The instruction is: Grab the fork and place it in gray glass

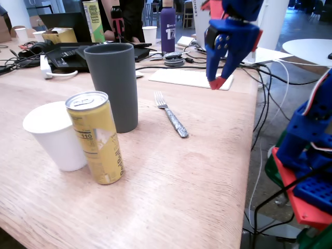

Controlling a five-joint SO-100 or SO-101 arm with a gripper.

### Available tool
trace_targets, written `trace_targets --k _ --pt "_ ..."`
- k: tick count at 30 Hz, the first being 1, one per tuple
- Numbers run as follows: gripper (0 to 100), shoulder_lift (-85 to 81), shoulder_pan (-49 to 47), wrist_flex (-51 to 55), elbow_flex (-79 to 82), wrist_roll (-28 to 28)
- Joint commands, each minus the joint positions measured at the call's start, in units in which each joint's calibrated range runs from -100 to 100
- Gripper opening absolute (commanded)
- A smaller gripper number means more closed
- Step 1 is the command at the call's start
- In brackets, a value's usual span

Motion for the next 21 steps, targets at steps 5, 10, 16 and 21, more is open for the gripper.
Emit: trace_targets --k 5,10,16,21 --pt "0 8.4 13.4 -16.1 -2.1 5.1" --pt "0 16.2 16.6 -25.5 -2.1 7.1" --pt "0 22.9 14.4 -32.6 -2.2 7.2" --pt "0 28.5 5.3 -33.9 -11.1 7.2"
